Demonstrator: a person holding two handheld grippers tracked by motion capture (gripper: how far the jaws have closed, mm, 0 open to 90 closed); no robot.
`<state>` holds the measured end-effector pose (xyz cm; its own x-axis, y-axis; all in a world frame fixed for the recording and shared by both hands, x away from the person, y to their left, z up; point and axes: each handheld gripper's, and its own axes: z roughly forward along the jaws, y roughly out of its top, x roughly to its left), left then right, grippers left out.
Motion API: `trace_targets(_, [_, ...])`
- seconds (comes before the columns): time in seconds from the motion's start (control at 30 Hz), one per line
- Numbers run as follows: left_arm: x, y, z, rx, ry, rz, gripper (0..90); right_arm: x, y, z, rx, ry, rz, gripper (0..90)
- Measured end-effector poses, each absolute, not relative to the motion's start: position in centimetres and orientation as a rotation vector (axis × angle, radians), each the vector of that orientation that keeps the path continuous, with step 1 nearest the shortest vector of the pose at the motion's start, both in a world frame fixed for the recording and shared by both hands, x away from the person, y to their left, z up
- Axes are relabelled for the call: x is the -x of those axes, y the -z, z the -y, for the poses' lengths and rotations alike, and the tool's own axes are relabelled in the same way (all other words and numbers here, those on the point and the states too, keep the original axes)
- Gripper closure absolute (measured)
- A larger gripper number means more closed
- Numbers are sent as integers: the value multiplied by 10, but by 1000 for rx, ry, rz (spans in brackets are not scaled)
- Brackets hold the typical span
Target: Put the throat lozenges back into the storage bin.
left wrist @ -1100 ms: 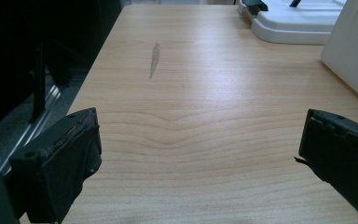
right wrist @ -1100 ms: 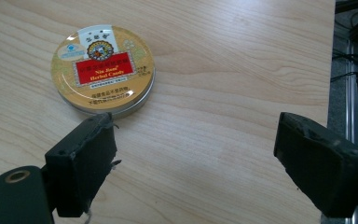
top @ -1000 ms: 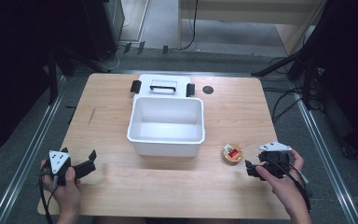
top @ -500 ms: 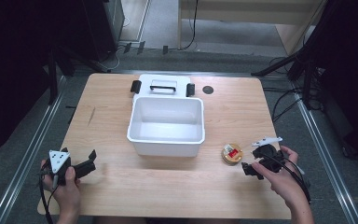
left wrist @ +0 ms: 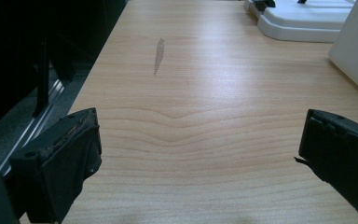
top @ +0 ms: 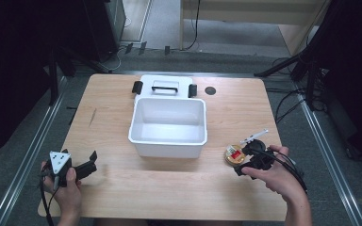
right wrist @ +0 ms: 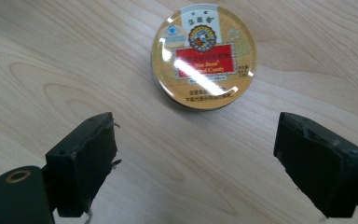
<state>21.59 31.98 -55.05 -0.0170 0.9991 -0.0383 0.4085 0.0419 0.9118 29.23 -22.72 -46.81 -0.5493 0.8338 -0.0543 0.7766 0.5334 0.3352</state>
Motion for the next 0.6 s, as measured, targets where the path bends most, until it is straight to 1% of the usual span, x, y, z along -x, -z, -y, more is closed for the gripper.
trace_targets(0.23, [-217,551,-320,-1477,-954,-1547,0,-296,464,216,-1403,-388,-2550,141])
trace_targets(0.6, [-218,550,-319,-1495,-955,-1553,0,-316,480,210,-1518,-343,-2514,147])
